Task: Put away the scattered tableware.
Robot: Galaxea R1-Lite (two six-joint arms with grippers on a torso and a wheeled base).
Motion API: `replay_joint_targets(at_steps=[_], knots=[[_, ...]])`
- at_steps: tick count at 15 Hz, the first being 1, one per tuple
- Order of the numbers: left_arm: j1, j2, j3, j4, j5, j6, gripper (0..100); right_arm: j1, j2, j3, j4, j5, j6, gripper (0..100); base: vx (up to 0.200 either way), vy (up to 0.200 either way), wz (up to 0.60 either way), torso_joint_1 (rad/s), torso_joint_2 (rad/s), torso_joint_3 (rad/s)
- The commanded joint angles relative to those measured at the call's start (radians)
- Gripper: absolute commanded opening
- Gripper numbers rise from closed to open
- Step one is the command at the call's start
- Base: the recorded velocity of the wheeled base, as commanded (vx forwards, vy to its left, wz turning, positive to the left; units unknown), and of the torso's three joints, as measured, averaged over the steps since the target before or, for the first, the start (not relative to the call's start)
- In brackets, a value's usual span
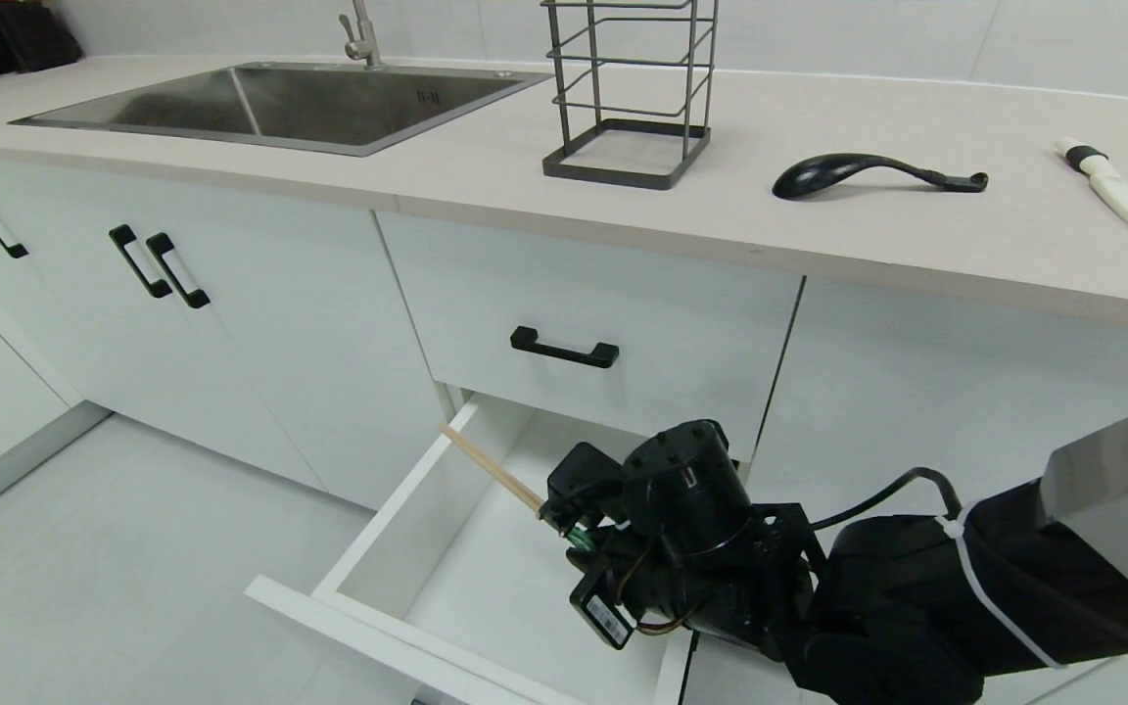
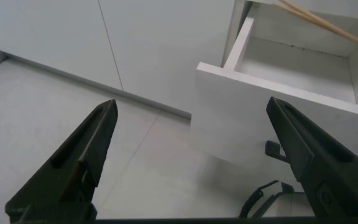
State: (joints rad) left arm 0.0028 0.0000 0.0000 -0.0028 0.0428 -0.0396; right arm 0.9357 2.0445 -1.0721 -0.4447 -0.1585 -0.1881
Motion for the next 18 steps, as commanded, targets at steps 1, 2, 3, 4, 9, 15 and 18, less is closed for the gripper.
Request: replay_joint_targets(at_steps=[1, 2, 3, 4, 9, 15, 18], knots=[[0.0, 0.0, 0.0, 0.0, 0.0, 0.0, 100, -0.015, 0.031, -0.014, 0.0, -0.009, -0.001, 0, 0.0, 0.0, 0.0, 0.0, 0.0, 0.0], [0.0, 0.0, 0.0, 0.0, 0.0, 0.0, 100, -0.026, 0.043, -0.023, 0.0, -0.009, -0.001, 0, 0.0, 0.0, 0.0, 0.0, 0.0, 0.0], [0.0, 0.0, 0.0, 0.0, 0.0, 0.0, 100, -0.032, 0.056, -0.045, 0.0, -0.009, -0.001, 0, 0.0, 0.0, 0.0, 0.0, 0.0, 0.0], [0.0, 0.0, 0.0, 0.0, 0.0, 0.0, 100, -0.041, 0.074, -0.068, 0.0, -0.009, -0.001, 0, 0.0, 0.0, 0.0, 0.0, 0.0, 0.0], [0.0, 0.0, 0.0, 0.0, 0.0, 0.0, 100, -0.057, 0.157, -0.124, 0.004, -0.01, 0.018, 0, 0.0, 0.0, 0.0, 0.0, 0.0, 0.0], [0.0, 0.0, 0.0, 0.0, 0.0, 0.0, 100, -0.057, 0.214, -0.184, 0.041, -0.012, 0.075, 0, 0.0, 0.0, 0.0, 0.0, 0.0, 0.0], [0.0, 0.0, 0.0, 0.0, 0.0, 0.0, 100, -0.052, 0.249, -0.186, 0.041, -0.036, 0.104, 0, 0.0, 0.0, 0.0, 0.0, 0.0, 0.0]])
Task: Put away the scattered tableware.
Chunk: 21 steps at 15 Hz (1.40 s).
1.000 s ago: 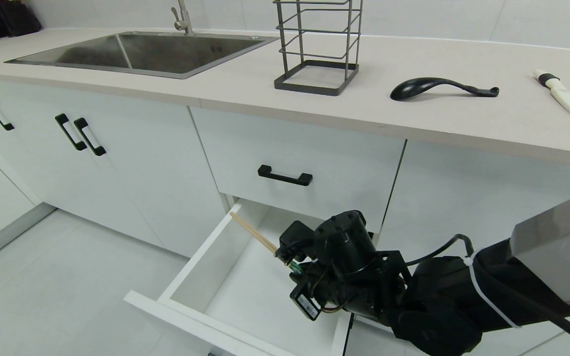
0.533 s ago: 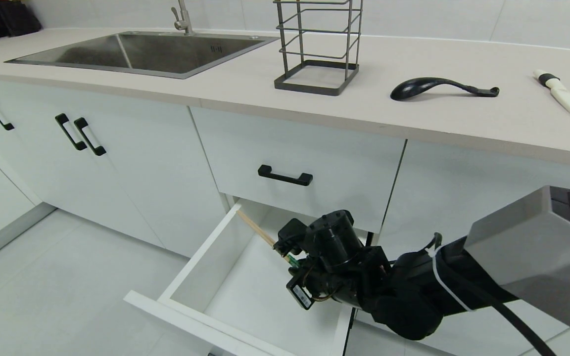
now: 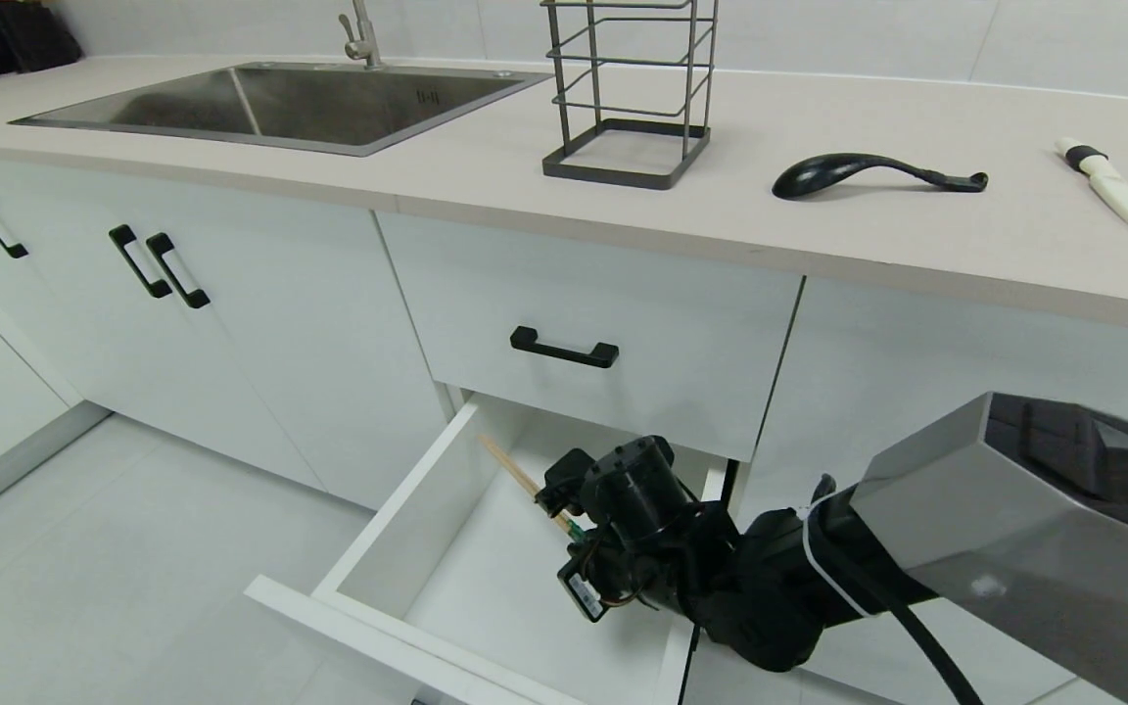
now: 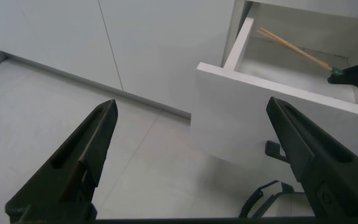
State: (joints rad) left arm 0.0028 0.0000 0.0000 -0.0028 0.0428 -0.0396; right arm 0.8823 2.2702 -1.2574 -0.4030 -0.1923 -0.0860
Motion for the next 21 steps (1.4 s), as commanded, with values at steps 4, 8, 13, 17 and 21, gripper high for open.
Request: replay_joint_targets(at_steps=[4, 8, 13, 17, 21], knots=[[0.0, 0.0, 0.0, 0.0, 0.0, 0.0, 100, 0.003, 0.069, -0.043, 0.0, -0.013, 0.017, 0, 0.0, 0.0, 0.0, 0.0, 0.0, 0.0], [0.0, 0.0, 0.0, 0.0, 0.0, 0.0, 100, 0.004, 0.086, -0.045, -0.002, -0.019, 0.017, 0, 0.0, 0.0, 0.0, 0.0, 0.0, 0.0], [0.0, 0.0, 0.0, 0.0, 0.0, 0.0, 100, 0.014, 0.098, -0.046, -0.004, -0.018, 0.014, 100, 0.0, 0.0, 0.0, 0.0, 0.0, 0.0], [0.0, 0.0, 0.0, 0.0, 0.0, 0.0, 100, 0.03, 0.052, -0.04, -0.002, -0.019, 0.015, 100, 0.0, 0.0, 0.0, 0.0, 0.0, 0.0], [0.0, 0.0, 0.0, 0.0, 0.0, 0.0, 100, 0.064, -0.069, -0.028, 0.001, -0.018, 0.011, 100, 0.0, 0.0, 0.0, 0.0, 0.0, 0.0]])
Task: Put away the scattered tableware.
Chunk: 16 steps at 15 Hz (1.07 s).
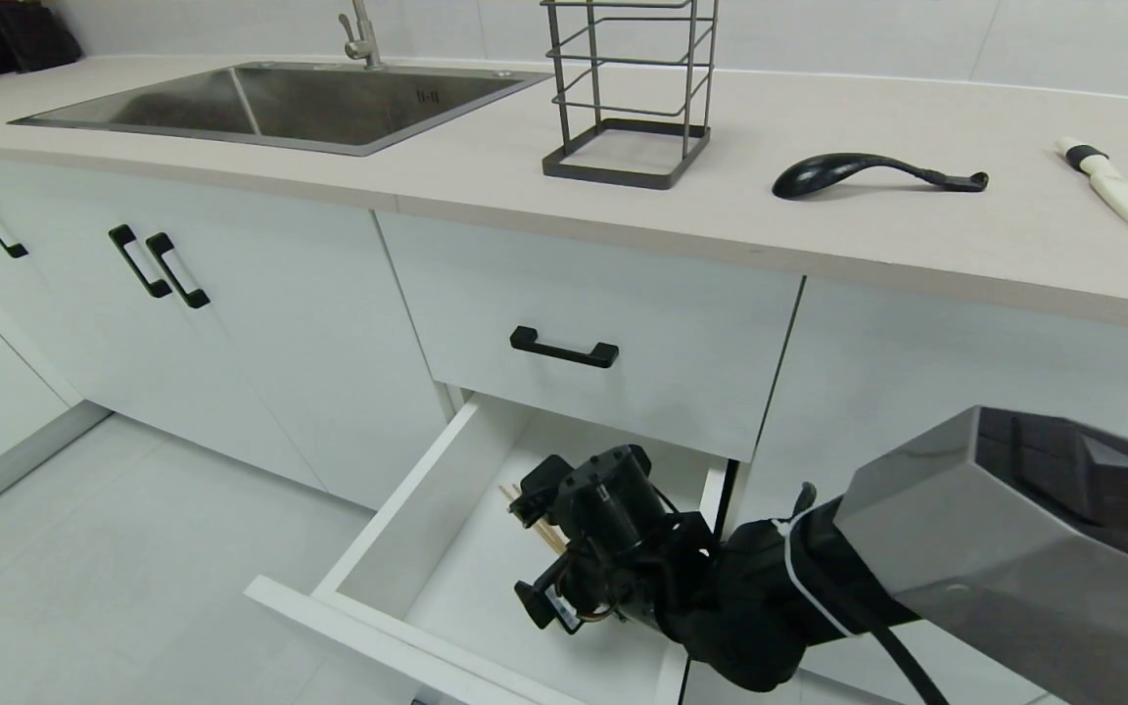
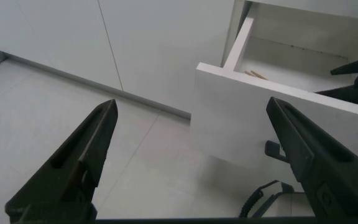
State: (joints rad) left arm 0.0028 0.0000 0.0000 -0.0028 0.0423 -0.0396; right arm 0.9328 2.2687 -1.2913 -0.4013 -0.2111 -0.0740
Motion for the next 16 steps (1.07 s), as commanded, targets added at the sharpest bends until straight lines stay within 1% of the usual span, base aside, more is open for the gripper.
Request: replay_joint_targets(at_steps=[1, 2, 4, 6, 8, 9, 10, 12, 13, 16], knots=[[0.0, 0.0, 0.0, 0.0, 0.001, 0.0, 100, 0.035, -0.135, 0.03, -0.002, 0.001, 0.0, 100, 0.0, 0.0, 0.0, 0.0, 0.0, 0.0], [0.0, 0.0, 0.0, 0.0, 0.001, 0.0, 100, 0.07, -0.206, 0.078, -0.005, 0.004, 0.005, 100, 0.0, 0.0, 0.0, 0.0, 0.0, 0.0], [0.0, 0.0, 0.0, 0.0, 0.001, 0.0, 100, 0.098, -0.268, 0.132, -0.011, 0.01, 0.005, 100, 0.0, 0.0, 0.0, 0.0, 0.0, 0.0], [0.0, 0.0, 0.0, 0.0, 0.001, 0.0, 100, 0.118, -0.385, 0.248, -0.073, 0.025, 0.008, 100, 0.0, 0.0, 0.0, 0.0, 0.0, 0.0], [0.0, 0.0, 0.0, 0.0, 0.001, 0.0, 100, 0.121, -0.483, 0.383, -0.133, 0.122, 0.003, 100, 0.0, 0.0, 0.0, 0.0, 0.0, 0.0], [0.0, 0.0, 0.0, 0.0, 0.001, 0.0, 100, 0.116, -0.538, 0.481, -0.166, 0.187, 0.0, 100, 0.0, 0.0, 0.0, 0.0, 0.0, 0.0], [0.0, 0.0, 0.0, 0.0, 0.001, 0.0, 100, 0.107, -0.595, 0.563, -0.199, 0.229, -0.003, 100, 0.0, 0.0, 0.0, 0.0, 0.0, 0.0], [0.0, 0.0, 0.0, 0.0, 0.001, 0.0, 100, 0.04, -0.693, 0.679, -0.212, 0.294, -0.058, 100, 0.0, 0.0, 0.0, 0.0, 0.0, 0.0], [0.0, 0.0, 0.0, 0.0, 0.001, 0.0, 100, 0.011, -0.736, 0.725, -0.214, 0.317, -0.081, 100, 0.0, 0.0, 0.0, 0.0, 0.0, 0.0], [0.0, 0.0, 0.0, 0.0, 0.001, 0.0, 100, -0.019, -0.819, 0.782, -0.22, 0.338, -0.087, 100, 0.0, 0.0, 0.0, 0.0, 0.0, 0.0]])
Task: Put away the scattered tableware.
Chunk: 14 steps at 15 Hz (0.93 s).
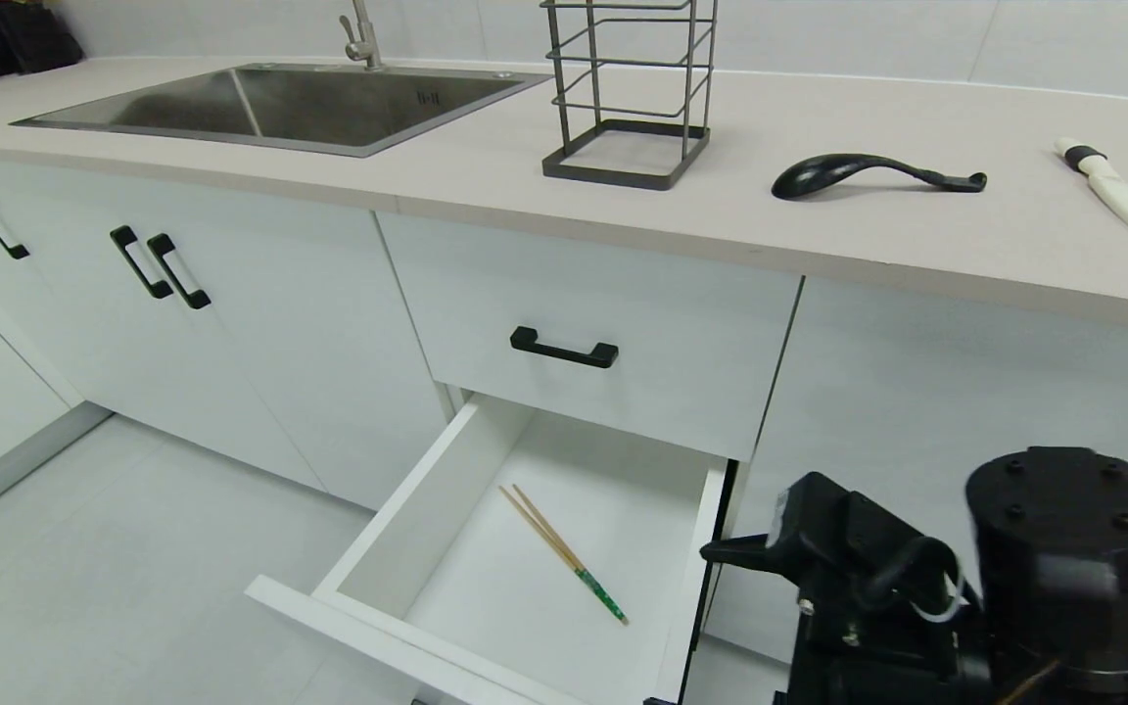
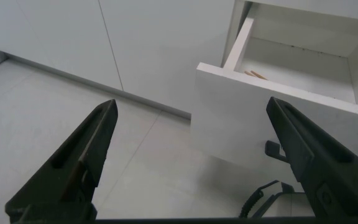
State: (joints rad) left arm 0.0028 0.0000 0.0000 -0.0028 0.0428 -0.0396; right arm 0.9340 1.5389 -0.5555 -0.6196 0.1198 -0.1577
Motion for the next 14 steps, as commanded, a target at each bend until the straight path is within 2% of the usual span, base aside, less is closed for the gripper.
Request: replay_joint_targets(at_steps=[1, 7, 14], knots=[[0.0, 0.0, 0.0, 0.0, 0.0, 0.0, 100, -0.023, -0.091, 0.057, -0.002, 0.008, -0.003, 100, 0.0, 0.0, 0.0, 0.0, 0.0, 0.0], [0.0, 0.0, 0.0, 0.0, 0.0, 0.0, 100, -0.02, -0.037, 0.128, -0.003, -0.009, 0.069, 100, 0.0, 0.0, 0.0, 0.0, 0.0, 0.0], [0.0, 0.0, -0.002, 0.0, 0.0, 0.0, 100, -0.006, -0.008, 0.158, -0.029, -0.017, 0.07, 100, 0.0, 0.0, 0.0, 0.0, 0.0, 0.0]])
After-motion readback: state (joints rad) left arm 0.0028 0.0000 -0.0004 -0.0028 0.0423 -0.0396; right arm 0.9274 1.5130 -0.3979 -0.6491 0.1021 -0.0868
